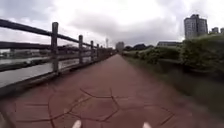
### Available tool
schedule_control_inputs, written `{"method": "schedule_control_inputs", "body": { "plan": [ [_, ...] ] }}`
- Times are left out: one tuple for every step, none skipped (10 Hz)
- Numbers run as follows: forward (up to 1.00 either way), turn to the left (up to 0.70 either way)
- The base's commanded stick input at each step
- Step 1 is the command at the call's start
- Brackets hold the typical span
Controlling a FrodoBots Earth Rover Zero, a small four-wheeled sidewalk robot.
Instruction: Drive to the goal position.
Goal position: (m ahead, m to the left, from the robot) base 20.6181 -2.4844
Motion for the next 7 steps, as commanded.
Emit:
{"method": "schedule_control_inputs", "body": {
  "plan": [
    [0.85, -0.14],
    [0.85, 0.1],
    [0.85, 0.1],
    [0.85, 0.1],
    [0.85, 0.1],
    [0.85, 0.1],
    [0.85, 0.1]
  ]
}}
